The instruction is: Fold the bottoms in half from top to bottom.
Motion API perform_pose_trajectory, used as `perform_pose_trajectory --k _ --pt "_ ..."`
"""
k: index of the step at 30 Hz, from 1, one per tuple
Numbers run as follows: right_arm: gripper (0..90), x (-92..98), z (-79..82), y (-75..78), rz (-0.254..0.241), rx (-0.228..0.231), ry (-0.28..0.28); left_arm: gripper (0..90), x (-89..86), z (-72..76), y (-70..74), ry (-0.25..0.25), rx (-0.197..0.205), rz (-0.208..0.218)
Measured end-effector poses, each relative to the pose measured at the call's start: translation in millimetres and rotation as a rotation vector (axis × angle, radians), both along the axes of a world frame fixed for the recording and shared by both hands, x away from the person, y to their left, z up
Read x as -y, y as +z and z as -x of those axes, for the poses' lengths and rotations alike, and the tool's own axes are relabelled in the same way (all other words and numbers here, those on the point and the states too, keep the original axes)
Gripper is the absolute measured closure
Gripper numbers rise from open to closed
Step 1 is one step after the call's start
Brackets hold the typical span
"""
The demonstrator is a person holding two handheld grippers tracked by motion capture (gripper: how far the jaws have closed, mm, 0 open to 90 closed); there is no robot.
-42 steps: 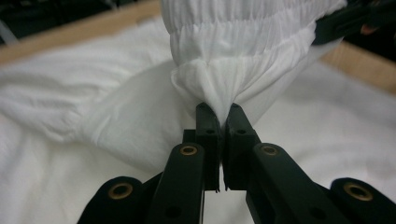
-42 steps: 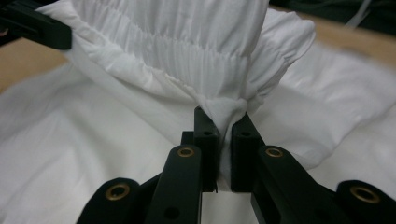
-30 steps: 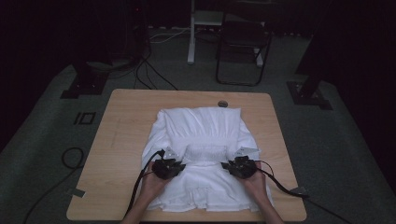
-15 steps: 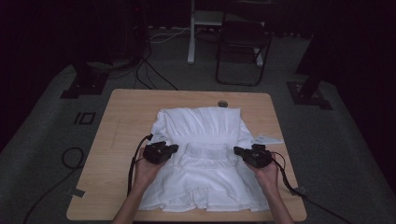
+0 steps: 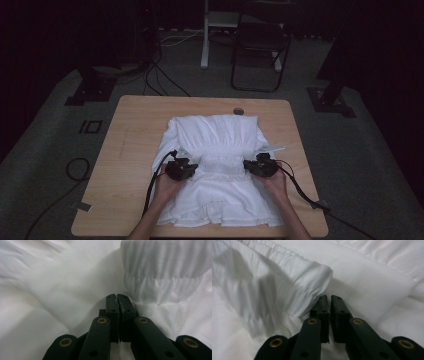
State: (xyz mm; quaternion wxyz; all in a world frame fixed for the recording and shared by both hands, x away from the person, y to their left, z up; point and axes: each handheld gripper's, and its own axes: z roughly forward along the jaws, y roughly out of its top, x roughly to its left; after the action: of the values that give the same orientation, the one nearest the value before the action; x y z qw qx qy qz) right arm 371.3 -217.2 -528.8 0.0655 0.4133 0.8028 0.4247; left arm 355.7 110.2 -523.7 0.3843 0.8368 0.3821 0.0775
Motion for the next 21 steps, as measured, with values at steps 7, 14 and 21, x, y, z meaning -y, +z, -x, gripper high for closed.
perform_pose_trajectory --k 7,14,21 --pt "77.5 9.4 25.6 16.3 -0.085 0.088 0.118 84.0 -1.4 35.8 8.6 -0.198 0.046 0.002" --pt "72.2 2.5 30.4 26.9 -0.084 0.126 0.129 75.7 1.3 29.3 16.6 -0.148 0.08 0.035" --pt "61.1 -9.9 10.2 18.9 0.003 0.15 0.042 69.9 13.9 -0.3 18.5 -0.062 0.129 -0.011"
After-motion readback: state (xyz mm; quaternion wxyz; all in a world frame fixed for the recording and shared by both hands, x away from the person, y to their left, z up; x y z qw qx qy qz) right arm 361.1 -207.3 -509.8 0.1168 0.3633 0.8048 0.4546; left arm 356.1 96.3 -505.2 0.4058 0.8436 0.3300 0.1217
